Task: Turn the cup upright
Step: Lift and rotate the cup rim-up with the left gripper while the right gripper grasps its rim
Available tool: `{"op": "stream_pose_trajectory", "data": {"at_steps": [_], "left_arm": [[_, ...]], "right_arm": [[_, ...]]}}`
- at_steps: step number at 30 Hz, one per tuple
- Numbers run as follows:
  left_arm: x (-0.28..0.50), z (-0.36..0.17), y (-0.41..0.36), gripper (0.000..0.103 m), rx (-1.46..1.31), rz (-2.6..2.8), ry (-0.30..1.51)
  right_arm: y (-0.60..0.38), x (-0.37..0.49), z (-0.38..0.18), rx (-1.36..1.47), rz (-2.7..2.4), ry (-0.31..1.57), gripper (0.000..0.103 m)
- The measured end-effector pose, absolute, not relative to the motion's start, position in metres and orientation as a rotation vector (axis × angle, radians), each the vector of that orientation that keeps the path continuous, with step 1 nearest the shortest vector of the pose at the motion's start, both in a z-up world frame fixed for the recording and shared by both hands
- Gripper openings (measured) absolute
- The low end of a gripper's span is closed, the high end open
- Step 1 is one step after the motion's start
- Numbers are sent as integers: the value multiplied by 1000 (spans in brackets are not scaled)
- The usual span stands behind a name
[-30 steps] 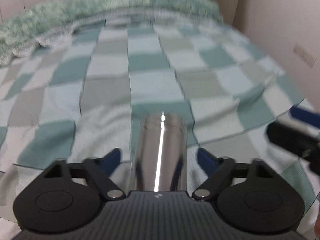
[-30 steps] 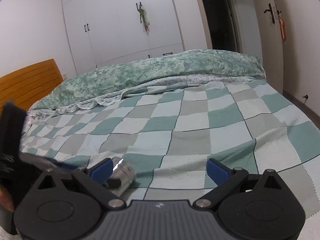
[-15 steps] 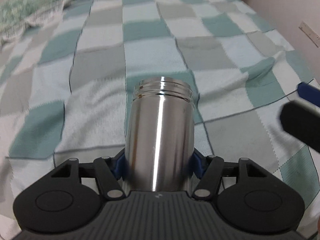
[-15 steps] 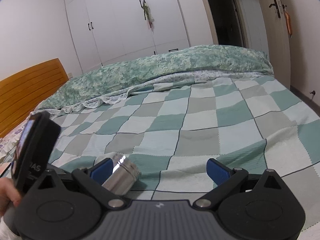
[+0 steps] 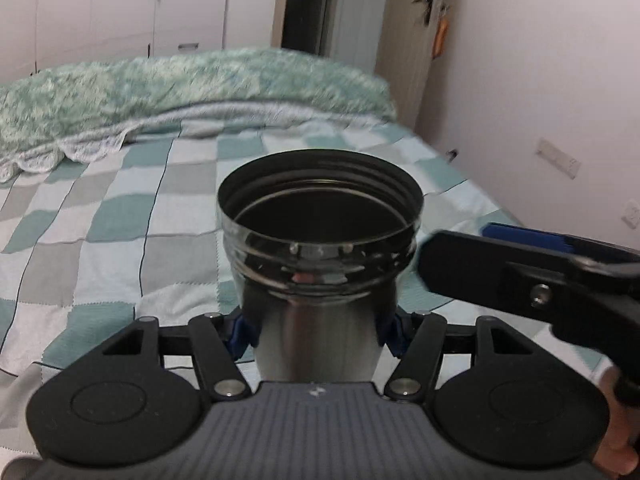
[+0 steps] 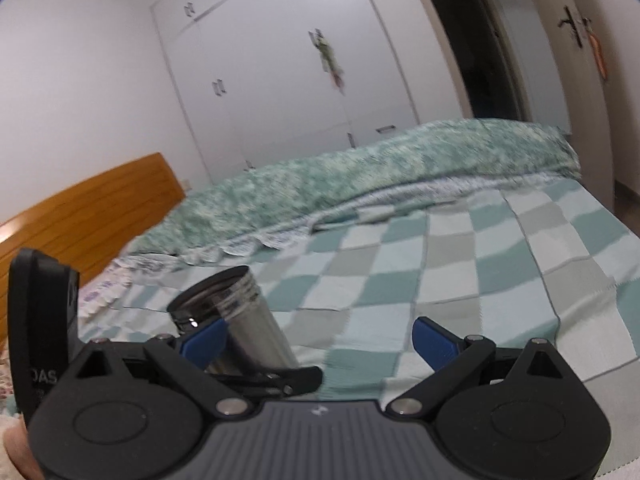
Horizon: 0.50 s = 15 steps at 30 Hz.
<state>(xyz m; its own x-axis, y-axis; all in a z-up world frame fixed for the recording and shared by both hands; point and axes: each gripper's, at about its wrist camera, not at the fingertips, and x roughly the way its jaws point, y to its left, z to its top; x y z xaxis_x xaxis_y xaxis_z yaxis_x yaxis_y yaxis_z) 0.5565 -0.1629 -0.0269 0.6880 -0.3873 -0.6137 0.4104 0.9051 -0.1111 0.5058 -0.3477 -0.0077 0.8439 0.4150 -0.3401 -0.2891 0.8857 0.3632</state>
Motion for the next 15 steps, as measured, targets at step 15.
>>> {"op": "stream_pose_trajectory", "data": {"at_steps": [15], "left_arm": [[463, 5, -124, 63, 28, -648, 617]], "right_arm": [[-288, 456, 46, 301, 725, 503, 72]]}}
